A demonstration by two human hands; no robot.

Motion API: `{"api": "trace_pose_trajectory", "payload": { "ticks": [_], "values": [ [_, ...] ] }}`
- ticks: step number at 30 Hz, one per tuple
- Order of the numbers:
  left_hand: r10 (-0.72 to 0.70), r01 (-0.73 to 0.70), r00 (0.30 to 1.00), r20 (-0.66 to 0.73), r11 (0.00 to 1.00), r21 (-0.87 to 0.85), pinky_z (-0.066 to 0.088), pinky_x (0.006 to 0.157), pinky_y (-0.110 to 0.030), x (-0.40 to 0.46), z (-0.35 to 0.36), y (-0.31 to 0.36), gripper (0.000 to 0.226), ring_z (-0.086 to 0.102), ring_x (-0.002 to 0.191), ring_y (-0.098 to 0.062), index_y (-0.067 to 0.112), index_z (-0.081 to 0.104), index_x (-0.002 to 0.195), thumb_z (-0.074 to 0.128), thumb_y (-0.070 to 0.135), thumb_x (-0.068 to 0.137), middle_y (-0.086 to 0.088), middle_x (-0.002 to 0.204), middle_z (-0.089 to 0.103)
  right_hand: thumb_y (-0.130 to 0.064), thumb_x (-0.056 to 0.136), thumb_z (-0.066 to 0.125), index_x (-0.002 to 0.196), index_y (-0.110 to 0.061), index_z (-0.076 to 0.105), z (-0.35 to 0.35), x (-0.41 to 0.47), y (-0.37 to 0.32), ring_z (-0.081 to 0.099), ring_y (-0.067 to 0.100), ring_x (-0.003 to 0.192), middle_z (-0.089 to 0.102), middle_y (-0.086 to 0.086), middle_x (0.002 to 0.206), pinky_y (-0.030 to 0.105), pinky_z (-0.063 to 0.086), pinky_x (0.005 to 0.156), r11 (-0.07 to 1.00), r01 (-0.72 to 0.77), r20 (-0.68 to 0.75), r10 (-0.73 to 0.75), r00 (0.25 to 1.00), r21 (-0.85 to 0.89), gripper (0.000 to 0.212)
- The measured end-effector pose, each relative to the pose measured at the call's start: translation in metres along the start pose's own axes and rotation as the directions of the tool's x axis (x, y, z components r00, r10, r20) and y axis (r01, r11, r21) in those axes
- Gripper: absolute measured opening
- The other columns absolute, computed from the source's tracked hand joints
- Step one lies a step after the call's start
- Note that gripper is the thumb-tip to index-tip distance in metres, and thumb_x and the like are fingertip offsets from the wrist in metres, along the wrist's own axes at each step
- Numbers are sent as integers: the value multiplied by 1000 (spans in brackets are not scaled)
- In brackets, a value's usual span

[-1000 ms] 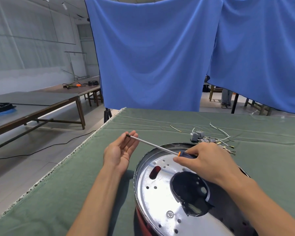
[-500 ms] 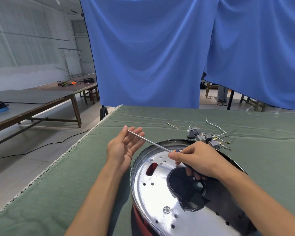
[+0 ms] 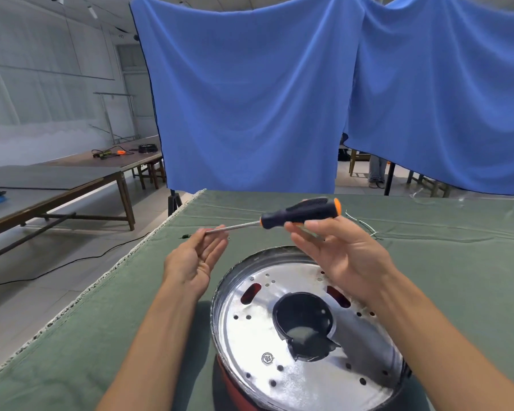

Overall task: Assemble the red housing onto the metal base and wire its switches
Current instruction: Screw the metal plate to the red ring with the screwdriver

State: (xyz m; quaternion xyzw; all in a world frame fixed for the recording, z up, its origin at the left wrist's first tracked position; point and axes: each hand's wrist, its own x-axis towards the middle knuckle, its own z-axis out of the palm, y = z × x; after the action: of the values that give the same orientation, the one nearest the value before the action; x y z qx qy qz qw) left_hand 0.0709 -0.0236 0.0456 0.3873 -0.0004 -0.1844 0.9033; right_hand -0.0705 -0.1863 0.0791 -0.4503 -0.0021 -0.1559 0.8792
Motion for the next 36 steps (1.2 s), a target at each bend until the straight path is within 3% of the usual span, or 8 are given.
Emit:
{"api": "trace_pose_trajectory", "payload": {
  "ticks": [13,15,17,18,19,23,26,36],
  "values": [
    [26,-110,987,157,826,552,40,40,-17,-24,41,-13,23,55,48,-9,7,66,82,55,23,95,-2,66,73,-4,80,68,81,-6,61,-15,-10,-10,70,23,56,72,12,71,21,55,49,966,251,-392,-252,885,-56,7],
    [192,-284,958,211,564,775,43,51,-22,-16,40,-18,21,53,62,-15,9,69,79,58,24,90,-5,74,73,-2,82,66,78,-6,60,-21,-10,-13,69,22,54,71,11,67,22,55,49,949,312,-446,-295,845,-37,8],
    [298,-359,878,374,-107,927,49,74,-32,-4,35,-23,17,56,90,-19,14,69,87,57,27,86,-2,92,69,-2,82,67,77,-7,61,-26,-11,-16,69,22,54,70,11,66,22,55,49,936,351,-481,-325,814,-38,9],
    [235,-335,872,429,-351,874,48,80,-35,1,35,-23,18,53,100,-21,16,68,92,56,28,85,-1,99,65,-3,82,67,76,-7,61,-28,-11,-16,69,22,54,70,10,65,22,55,48,931,362,-494,-332,804,-36,9],
    [132,-328,898,420,-435,838,47,78,-34,7,34,-23,19,53,99,-22,15,66,91,55,29,85,-2,98,63,-3,82,67,76,-7,61,-30,-11,-16,68,21,53,70,10,64,22,55,48,929,369,-504,-334,797,-33,10],
    [-322,-259,921,219,-85,962,37,62,-27,19,30,-18,19,46,66,-18,11,60,81,62,28,89,-6,75,53,-2,82,67,77,-7,60,-35,-9,-13,68,22,52,70,10,64,22,54,47,928,373,-511,-332,793,-23,9],
    [-371,-159,911,179,83,984,47,69,-29,24,21,-19,16,58,70,-20,7,65,87,62,23,90,-10,83,63,-2,82,67,78,-6,61,-37,-6,-13,68,23,53,70,11,66,23,55,49,930,366,-499,-328,802,-22,8],
    [-178,-194,964,199,44,980,37,57,-23,8,11,-25,16,48,60,-17,7,60,76,56,9,91,-8,70,54,-4,82,67,80,-7,61,-30,6,-17,68,22,54,70,8,66,23,56,50,942,326,-464,-326,824,-84,7]
  ]
}}
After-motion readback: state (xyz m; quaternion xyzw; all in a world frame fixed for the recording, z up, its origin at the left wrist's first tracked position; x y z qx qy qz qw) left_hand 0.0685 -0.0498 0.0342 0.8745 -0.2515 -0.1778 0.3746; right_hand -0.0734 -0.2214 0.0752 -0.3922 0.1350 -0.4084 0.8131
